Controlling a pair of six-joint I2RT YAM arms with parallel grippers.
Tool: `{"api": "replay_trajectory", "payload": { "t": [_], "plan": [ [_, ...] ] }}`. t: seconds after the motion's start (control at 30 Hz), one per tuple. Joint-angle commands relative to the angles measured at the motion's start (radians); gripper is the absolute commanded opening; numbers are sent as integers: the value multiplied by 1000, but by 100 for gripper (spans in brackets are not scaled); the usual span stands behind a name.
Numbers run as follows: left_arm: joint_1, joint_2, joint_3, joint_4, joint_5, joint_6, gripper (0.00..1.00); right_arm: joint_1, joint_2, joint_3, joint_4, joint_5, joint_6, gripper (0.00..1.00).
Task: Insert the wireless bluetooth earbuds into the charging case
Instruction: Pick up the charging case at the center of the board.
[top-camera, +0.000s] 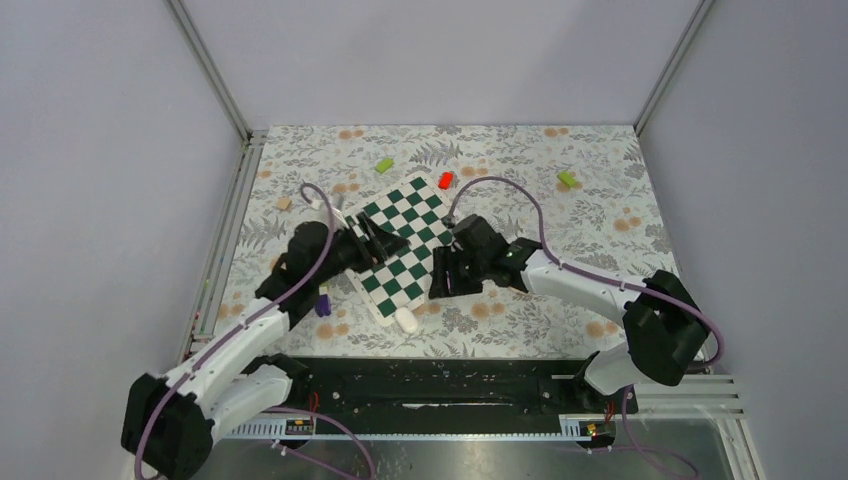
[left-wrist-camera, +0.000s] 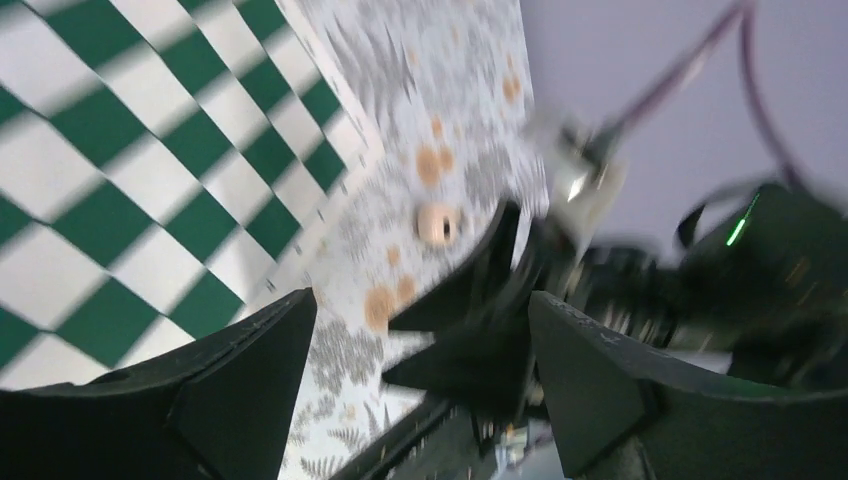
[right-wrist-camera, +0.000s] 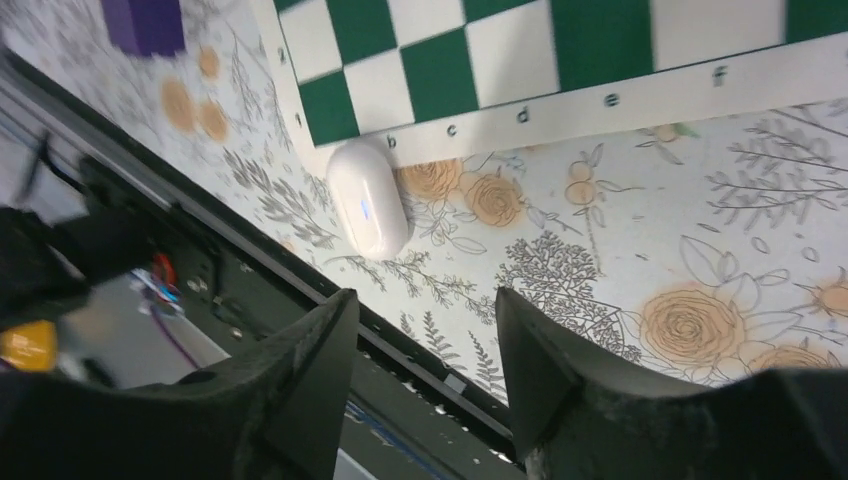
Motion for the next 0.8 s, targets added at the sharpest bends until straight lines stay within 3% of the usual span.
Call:
{"api": "replay_trajectory", "payload": {
  "t": [0.0, 0.23, 0.4, 0.5, 0.67, 0.77],
  "plan": [
    [115, -119, 148, -346, -238, 64, 80, 137, 18, -21, 96, 172, -181, 62],
    [243, -156, 266, -559, -287, 94, 87, 237, 114, 27, 119, 239, -219, 70],
    [258, -210, 237, -606, -319, 46, 98, 271, 204, 88, 109, 235, -224, 75],
    [259, -264, 198, -628, -341, -2, 99, 293, 247, 112, 120, 239, -218, 76],
    [261, -314, 178, -663, -400, 0, 99, 311, 323, 162, 108, 280, -205, 73],
    [261, -306, 184, -684, -403, 19, 99, 315, 339, 167, 108, 288, -200, 65]
  ]
}}
